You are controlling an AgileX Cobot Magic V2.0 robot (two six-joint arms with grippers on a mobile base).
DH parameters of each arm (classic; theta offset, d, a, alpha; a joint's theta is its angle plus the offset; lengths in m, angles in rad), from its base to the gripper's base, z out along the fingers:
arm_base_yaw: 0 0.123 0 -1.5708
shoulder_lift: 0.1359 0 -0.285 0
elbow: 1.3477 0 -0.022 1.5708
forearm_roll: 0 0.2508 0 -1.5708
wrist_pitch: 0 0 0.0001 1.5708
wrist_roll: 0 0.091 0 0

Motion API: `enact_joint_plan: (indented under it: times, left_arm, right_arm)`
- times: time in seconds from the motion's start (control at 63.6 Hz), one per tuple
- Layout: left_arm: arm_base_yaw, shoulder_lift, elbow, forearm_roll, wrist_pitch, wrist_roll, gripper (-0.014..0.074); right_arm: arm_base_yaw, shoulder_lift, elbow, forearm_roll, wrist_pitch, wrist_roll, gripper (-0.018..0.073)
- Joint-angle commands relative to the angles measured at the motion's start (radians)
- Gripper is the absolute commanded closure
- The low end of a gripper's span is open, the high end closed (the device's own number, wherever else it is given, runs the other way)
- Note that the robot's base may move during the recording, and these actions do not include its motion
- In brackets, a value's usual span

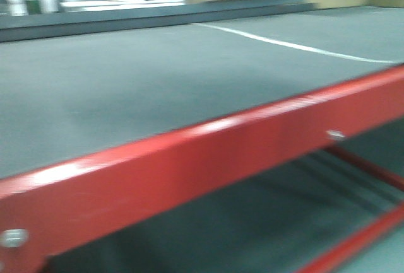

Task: Grab white bin and place on right shelf
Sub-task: 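Hold the bin and drive the base toward the steel shelving rack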

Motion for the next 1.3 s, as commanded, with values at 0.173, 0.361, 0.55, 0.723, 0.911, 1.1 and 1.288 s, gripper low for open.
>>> enact_joint_plan:
  times: [0.173, 0.361, 0.55, 0.723, 0.911, 1.1, 1.288]
  left_arm:
    - [-0.071, -0.056, -0.032, -0.181, 0.198, 0.039, 0.0722]
    - [-0.071, -0.056, -0.032, -0.181, 0.198, 0.039, 0.0722]
    - [-0.071, -0.056, -0.032, -0.181, 0.198, 0.039, 0.0722]
    - [-0.071, -0.056, -0.032, -0.181, 0.198, 0.039, 0.0722]
    - [-0.071, -0.056, -0.032, -0.181, 0.198, 0.039, 0.0722]
    - [-0.071, -0.056, -0.032, -0.181, 0.198, 0.039, 0.0722]
    - [-0.071, -0.056, -0.032, -0.181, 0.198, 0.039, 0.0722]
  right_arm:
    - [0.044, -0.034, -0.032, 0.232, 0.210, 0.002, 0.0487]
    - [0.044, -0.034, -0.032, 0.232, 0.210, 0.002, 0.0487]
    - [0.044, -0.034, -0.032, 0.232, 0.210, 0.002, 0.0487]
    - [0.044, -0.034, -0.032, 0.232, 0.210, 0.002, 0.0487]
    - [0.044, -0.034, -0.032, 0.232, 0.210, 0.002, 0.0487]
    - [0.044, -0.034, -0.032, 0.232, 0.210, 0.002, 0.0487]
    - [0.044, -0.034, -0.032, 0.232, 0.210, 0.002, 0.0487]
